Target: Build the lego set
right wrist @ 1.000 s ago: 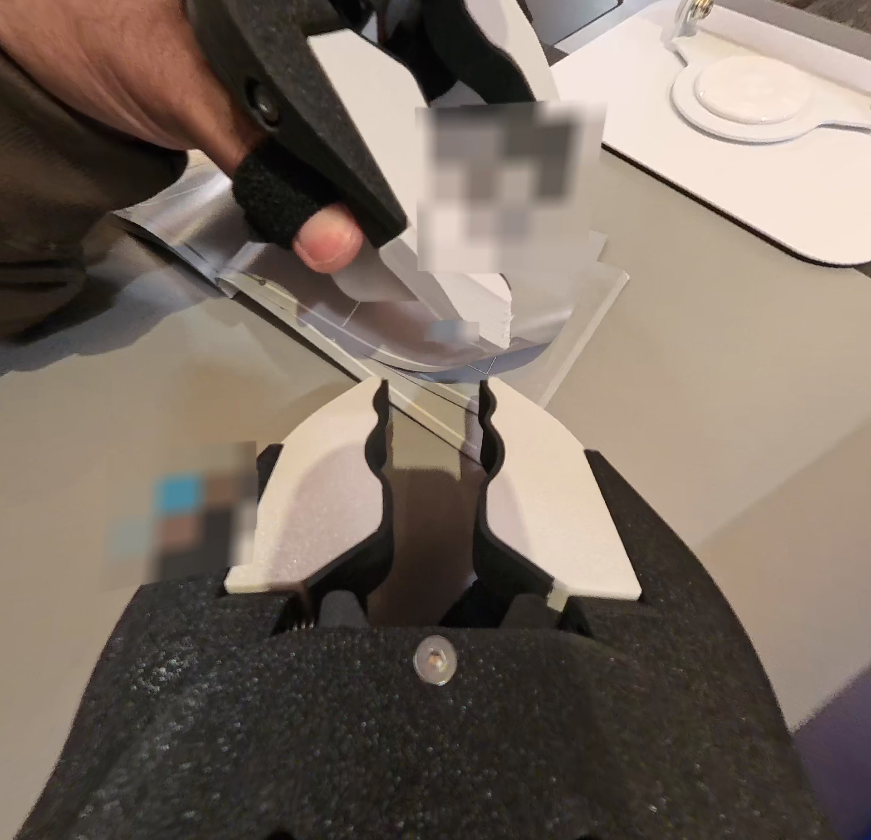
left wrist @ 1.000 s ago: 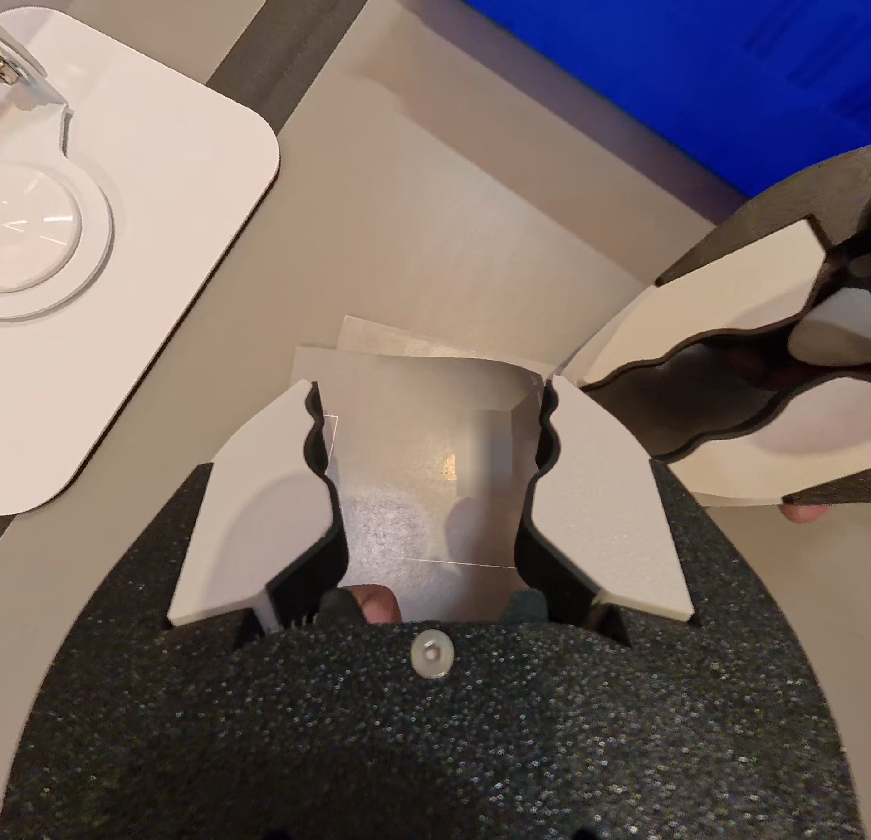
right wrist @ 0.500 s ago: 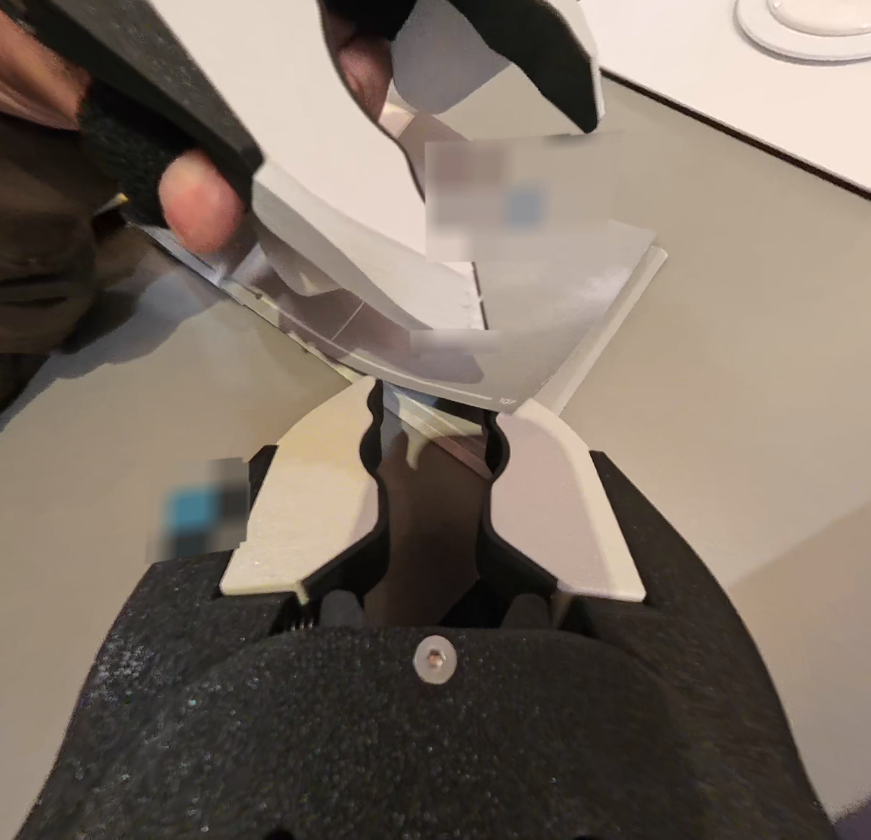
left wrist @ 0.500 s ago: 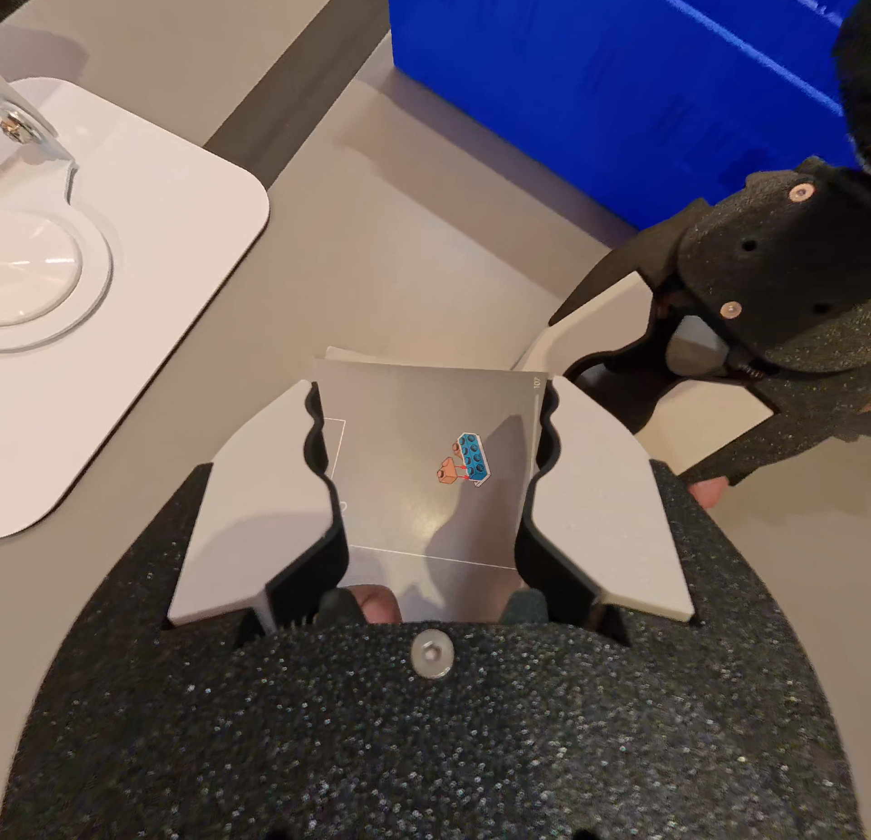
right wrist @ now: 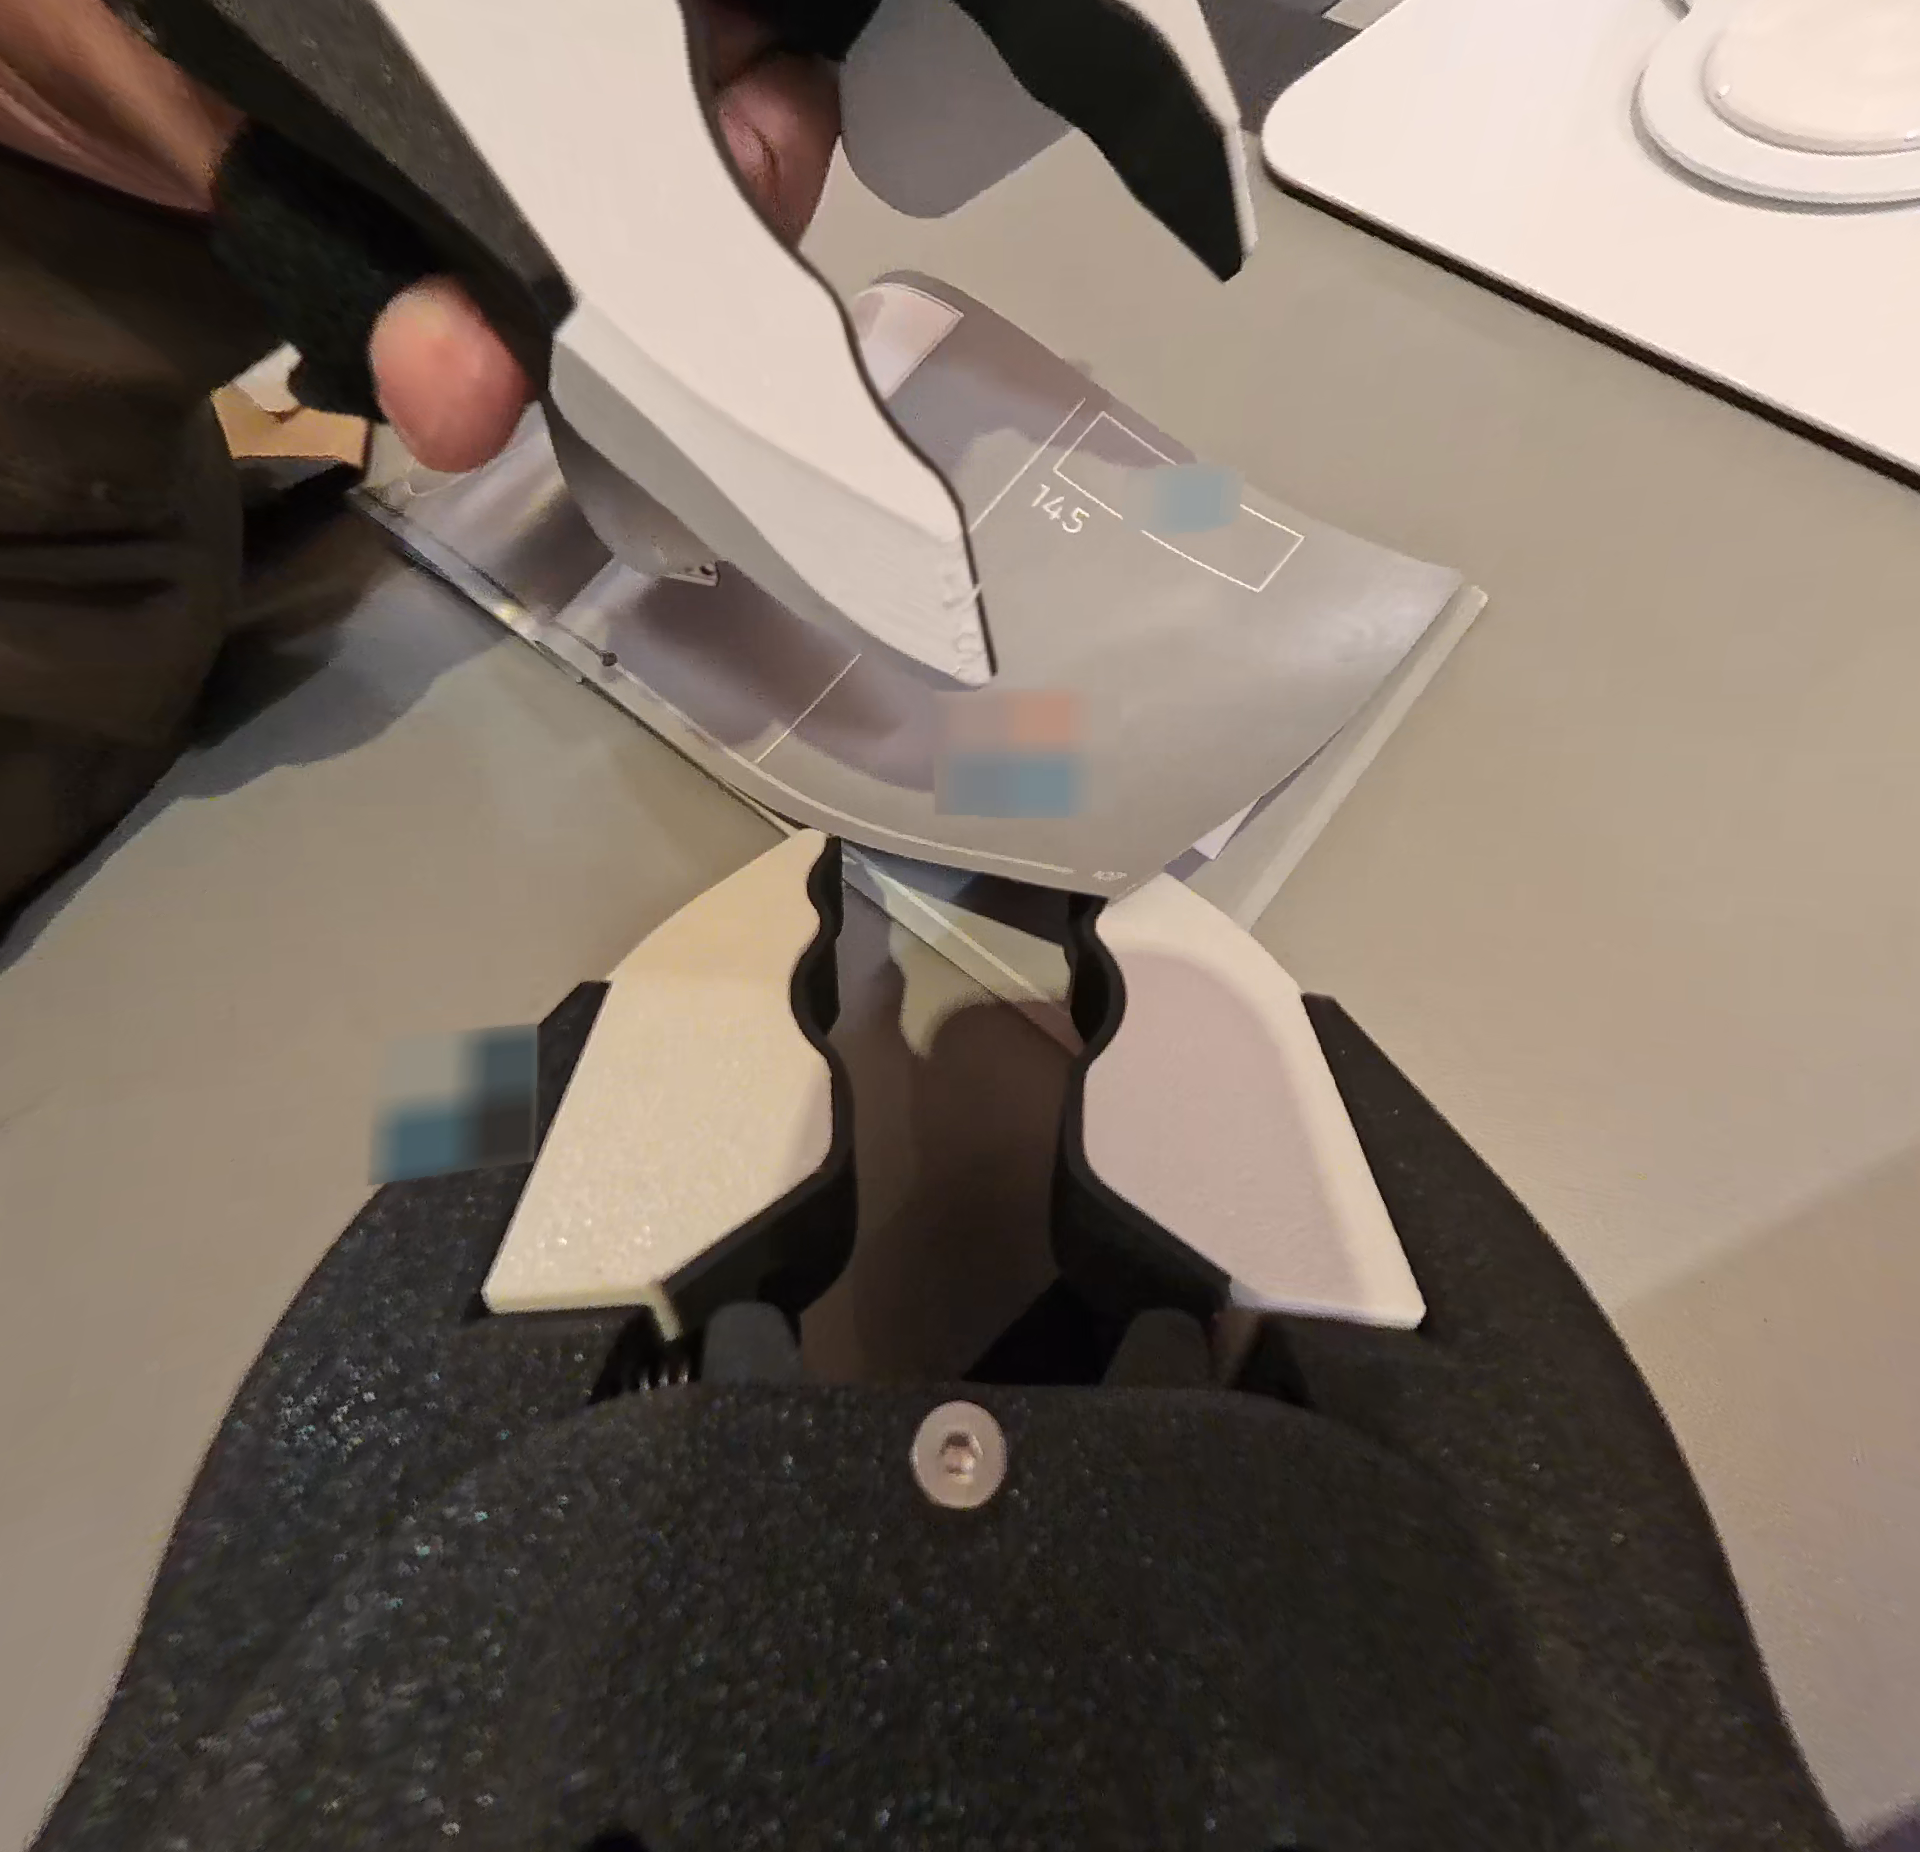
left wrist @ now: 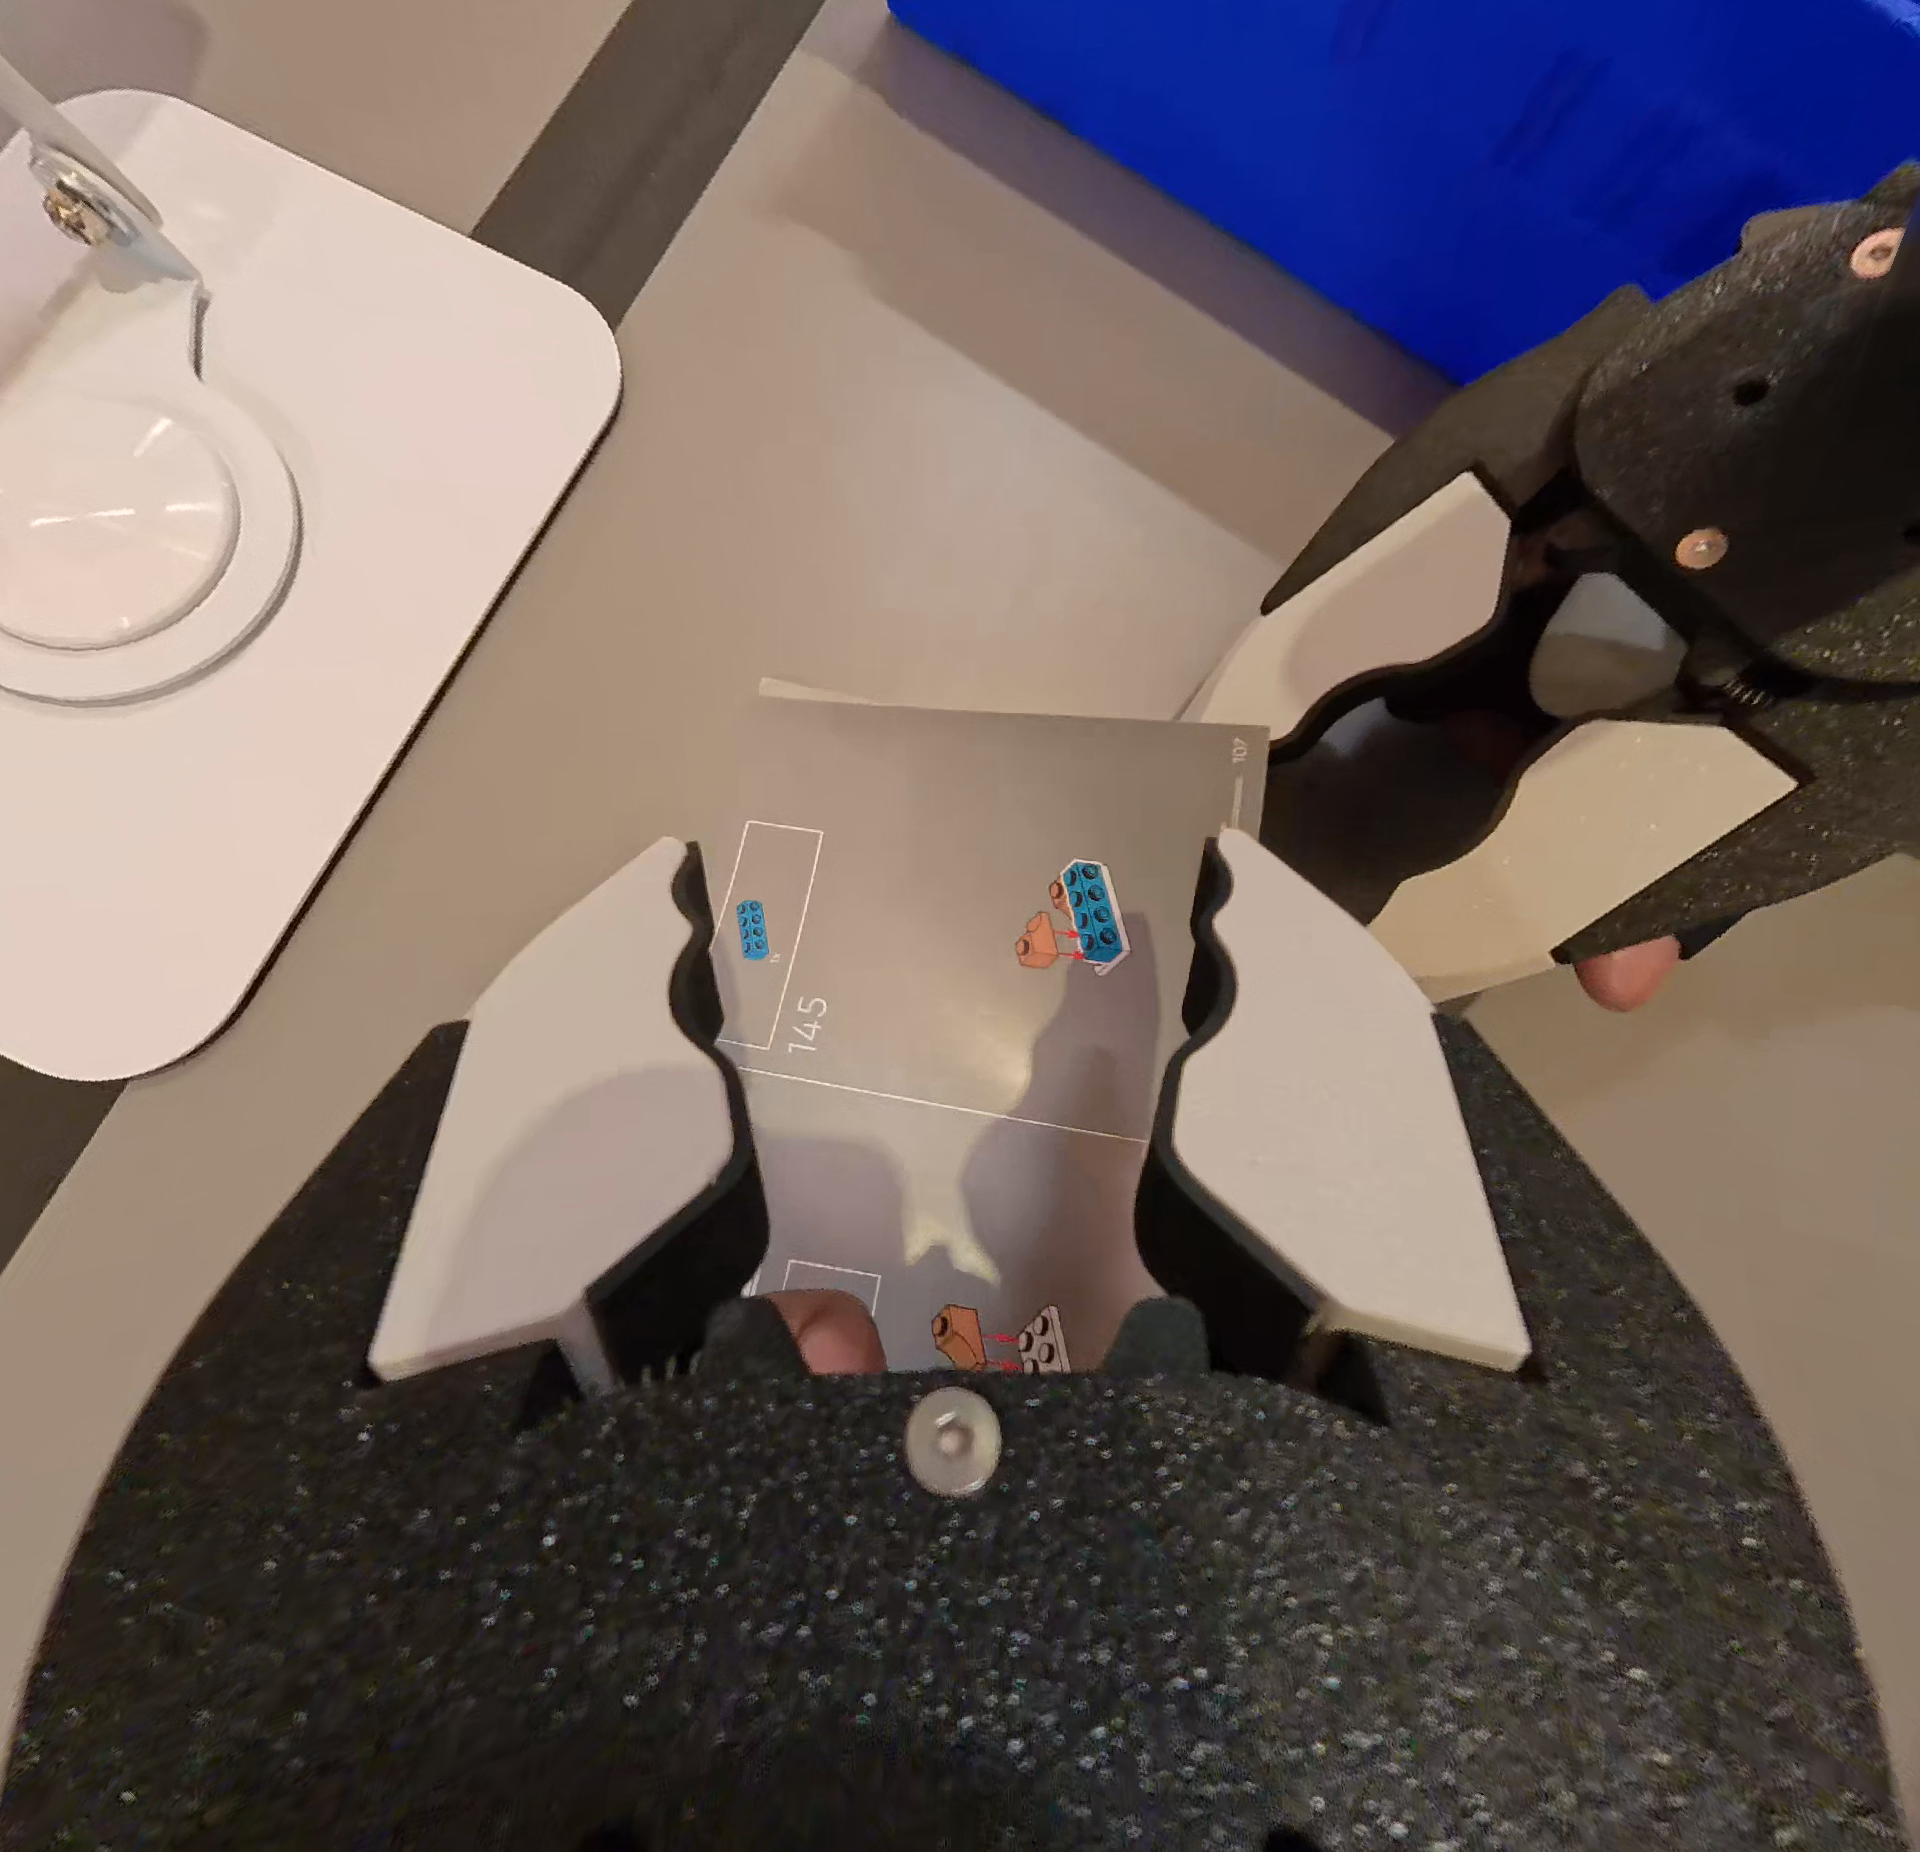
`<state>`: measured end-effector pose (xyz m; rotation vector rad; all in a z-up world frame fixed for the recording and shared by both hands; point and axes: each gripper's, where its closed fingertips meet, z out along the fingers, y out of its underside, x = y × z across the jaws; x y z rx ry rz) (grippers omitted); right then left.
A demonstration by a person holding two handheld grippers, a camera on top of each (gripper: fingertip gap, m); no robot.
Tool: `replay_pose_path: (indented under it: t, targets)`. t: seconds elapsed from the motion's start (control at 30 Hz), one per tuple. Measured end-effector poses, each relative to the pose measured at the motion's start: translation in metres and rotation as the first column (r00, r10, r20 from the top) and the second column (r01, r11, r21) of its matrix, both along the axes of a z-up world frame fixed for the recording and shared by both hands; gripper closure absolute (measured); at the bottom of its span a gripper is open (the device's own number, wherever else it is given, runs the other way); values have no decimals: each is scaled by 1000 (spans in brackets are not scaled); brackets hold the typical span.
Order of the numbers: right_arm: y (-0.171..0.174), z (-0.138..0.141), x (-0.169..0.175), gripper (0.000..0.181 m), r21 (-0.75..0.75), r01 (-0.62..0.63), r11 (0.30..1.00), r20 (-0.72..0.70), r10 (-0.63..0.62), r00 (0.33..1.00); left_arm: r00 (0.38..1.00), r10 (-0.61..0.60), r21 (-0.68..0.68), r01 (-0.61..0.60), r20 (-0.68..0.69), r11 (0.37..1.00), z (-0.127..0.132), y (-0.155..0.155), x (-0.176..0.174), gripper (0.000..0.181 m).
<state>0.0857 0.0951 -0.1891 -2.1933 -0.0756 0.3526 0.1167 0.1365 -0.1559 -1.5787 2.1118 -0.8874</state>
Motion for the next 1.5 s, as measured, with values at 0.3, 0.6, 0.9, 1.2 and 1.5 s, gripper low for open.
replay_pose_path:
  t: [0.3, 0.6, 0.9, 1.2, 1.5]
  targets:
    - [6, 18, -11, 138, 134, -37, 990, 9, 36, 999, 1000, -21, 53, 21, -1, 998, 6, -7, -9, 92]
    - [16, 35, -26, 137, 249, -47, 967, 16, 44, 999, 1000, 16, 20, -16, 27, 1000, 18, 5, -28, 92]
    - [30, 43, -47, 137, 294, -75, 953, 73, 56, 996, 999, 33, 2, -33, 29, 999, 22, 16, -49, 92]
    - [32, 44, -50, 138, 312, -82, 947, 102, 53, 993, 1000, -1, 10, 1, -30, 1000, 13, 24, -66, 91]
    - [31, 41, -50, 138, 312, -87, 946, 99, 59, 993, 999, -21, 5, 21, -46, 1000, 8, 24, -70, 91]
